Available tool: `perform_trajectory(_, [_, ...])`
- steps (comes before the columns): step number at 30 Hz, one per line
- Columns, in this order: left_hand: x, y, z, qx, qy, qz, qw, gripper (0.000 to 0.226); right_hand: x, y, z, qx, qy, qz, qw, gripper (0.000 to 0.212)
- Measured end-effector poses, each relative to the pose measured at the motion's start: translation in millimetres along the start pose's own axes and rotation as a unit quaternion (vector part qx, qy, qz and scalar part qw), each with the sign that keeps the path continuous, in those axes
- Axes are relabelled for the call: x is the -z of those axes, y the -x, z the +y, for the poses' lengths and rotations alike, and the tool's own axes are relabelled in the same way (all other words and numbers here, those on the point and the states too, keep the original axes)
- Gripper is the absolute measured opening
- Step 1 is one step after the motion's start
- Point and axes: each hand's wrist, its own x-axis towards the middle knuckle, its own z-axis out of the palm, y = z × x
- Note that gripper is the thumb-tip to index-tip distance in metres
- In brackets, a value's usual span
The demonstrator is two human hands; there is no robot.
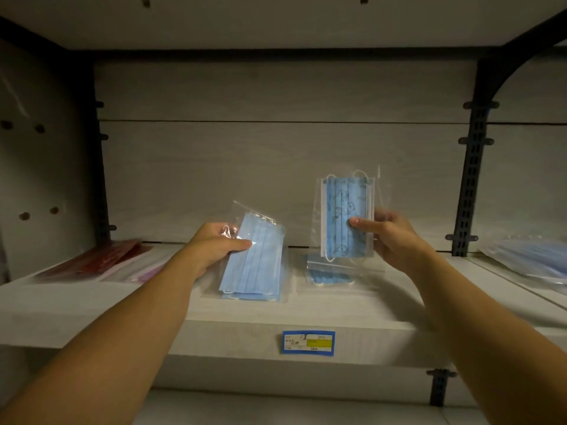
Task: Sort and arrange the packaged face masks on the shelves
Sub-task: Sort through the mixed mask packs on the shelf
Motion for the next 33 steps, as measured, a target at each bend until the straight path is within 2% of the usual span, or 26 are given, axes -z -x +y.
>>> perform_trajectory(3, [-4,3,-1,-0.002,-0.081,0.0,0.997,0.023,2,0,0,-0.001,-0.007,0.007,1.0,0.045])
perform_trajectory(6, [-4,5,-3,-0.014,-0.187,0.011,0.982,0.026,4,0,1,0.003,-0.009,0.017,1.0,0.037])
perform_trajectory(8, [-2,3,-6,-0.01,-0.234,0.003,0.972,0.048,4,0,0,0.006,-0.008,0.018,1.0,0.032])
perform_trajectory(11, [-1,1,-9,-0.007,-0.251,0.009,0.968,0.086,6,2,0,0.007,-0.01,0.014,1.0,0.035])
perform_trajectory(13, [-1,1,-9,-0.018,-0.257,0.024,0.966,0.095,6,1,1,-0.001,-0.01,0.01,1.0,0.039])
perform_trajectory(18, [-4,1,-6,-0.053,-0.264,0.104,0.957,0.062,3,0,3,-0.032,0.021,0.007,0.999,0.046])
perform_trajectory(22, [-4,1,-5,-0.057,-0.274,0.116,0.953,0.048,-4,-4,10,-0.061,0.124,0.05,0.989,0.044])
perform_trajectory(29, [-7,-1,-7,-0.066,-0.287,0.109,0.95,0.044,-9,-15,27,-0.083,0.324,0.074,0.94,0.033])
perform_trajectory(33, [-7,-1,-8,-0.072,-0.296,0.109,0.946,0.043,-11,-17,34,-0.102,0.55,0.063,0.826,0.045])
